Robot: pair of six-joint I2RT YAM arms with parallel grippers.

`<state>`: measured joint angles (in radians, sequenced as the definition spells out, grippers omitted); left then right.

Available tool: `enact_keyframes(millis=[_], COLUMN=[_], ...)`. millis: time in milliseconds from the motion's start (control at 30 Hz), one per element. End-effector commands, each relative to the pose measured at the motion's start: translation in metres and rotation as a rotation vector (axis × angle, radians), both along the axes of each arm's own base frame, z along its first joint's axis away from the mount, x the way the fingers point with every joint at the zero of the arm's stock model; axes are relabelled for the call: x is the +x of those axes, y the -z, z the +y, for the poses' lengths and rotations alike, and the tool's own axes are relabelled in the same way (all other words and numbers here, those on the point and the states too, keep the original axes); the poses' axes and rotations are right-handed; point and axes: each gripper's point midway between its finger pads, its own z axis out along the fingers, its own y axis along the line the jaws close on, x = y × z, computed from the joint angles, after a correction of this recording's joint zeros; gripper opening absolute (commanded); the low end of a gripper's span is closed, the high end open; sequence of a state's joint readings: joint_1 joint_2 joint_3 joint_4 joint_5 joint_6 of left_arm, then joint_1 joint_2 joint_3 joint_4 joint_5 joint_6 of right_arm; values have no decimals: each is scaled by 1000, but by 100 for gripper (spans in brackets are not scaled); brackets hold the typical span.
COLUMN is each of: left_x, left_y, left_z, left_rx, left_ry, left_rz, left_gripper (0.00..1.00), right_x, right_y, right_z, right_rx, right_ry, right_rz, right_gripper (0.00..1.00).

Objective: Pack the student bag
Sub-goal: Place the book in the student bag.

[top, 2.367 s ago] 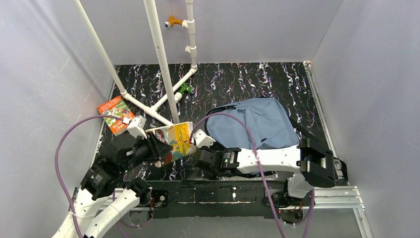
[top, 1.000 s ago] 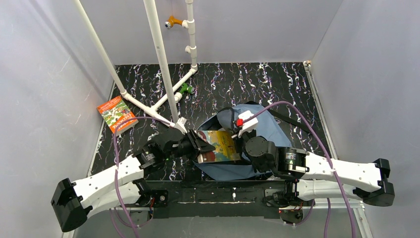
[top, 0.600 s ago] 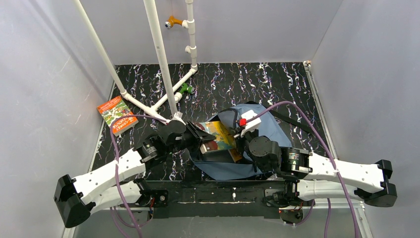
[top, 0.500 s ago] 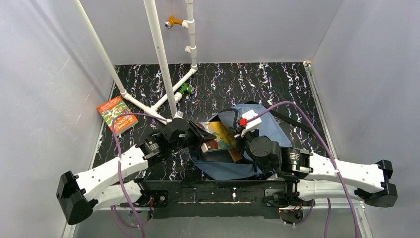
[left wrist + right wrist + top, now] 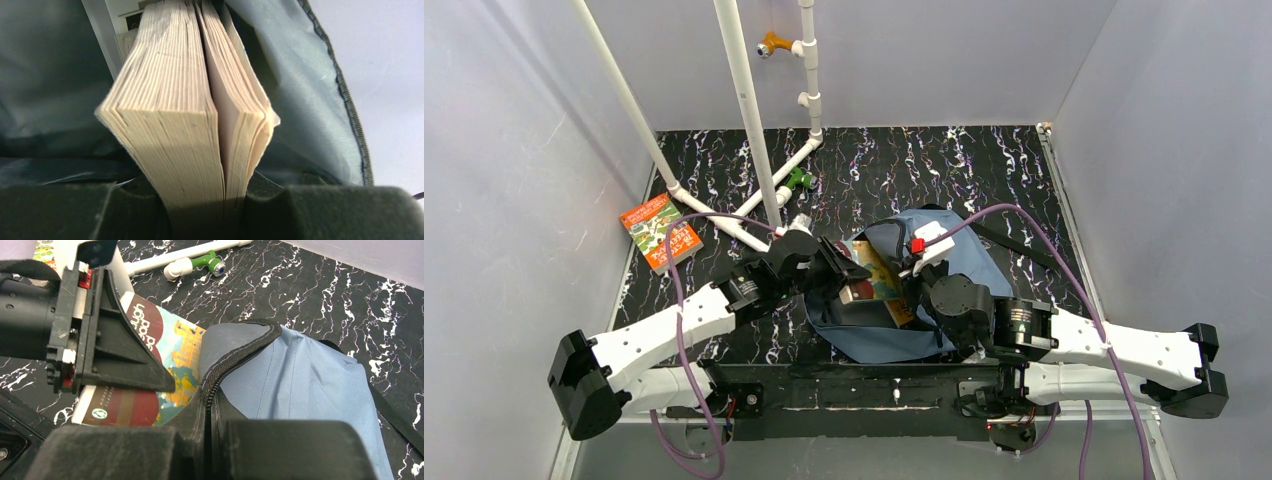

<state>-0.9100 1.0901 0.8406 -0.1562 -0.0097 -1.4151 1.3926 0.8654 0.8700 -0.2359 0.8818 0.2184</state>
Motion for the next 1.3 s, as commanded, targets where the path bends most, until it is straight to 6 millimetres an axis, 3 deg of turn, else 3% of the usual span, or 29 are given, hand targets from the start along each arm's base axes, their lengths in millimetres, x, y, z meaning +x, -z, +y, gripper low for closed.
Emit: enact_keyframes(millis=[0,200,333,500,733,900,933,1100,1267], left_x=[-18,-31,-19,3,18,21,19,-3,-28], left_y=[-22,2,9,26,29,55,60,81,80], left_z=[-25,-32,-29,-39,-75,-86,-88,-78,-67], left_rx=[-107,-44,3,-87,-95,-70,-66,-47,-13], left_ry=[107,110,41,-85,-80,-110,-96,-23,94], left_rz=[-60,-147,-200,-204,-184,-114,-98,-35,-32], left_gripper=[0,0,0,0,0,0,4,47,63], right_x=[-1,-5,-8,-11,-12,-11,-11,-10,-9], right_y=[-62,-64,-58,-53,-47,-45,-45,-47,-45], right_z=[6,13,22,27,28,26,26,19,13], right_rx=[226,240,220,215,216,214,211,209,207], right_ry=[-4,-45,-76,-96,-105,-95,-93,-79,-63], right_rz=[-30,-24,-12,3,15,12,12,8,1], right_gripper=[1,1,1,1,1,1,1,1,1])
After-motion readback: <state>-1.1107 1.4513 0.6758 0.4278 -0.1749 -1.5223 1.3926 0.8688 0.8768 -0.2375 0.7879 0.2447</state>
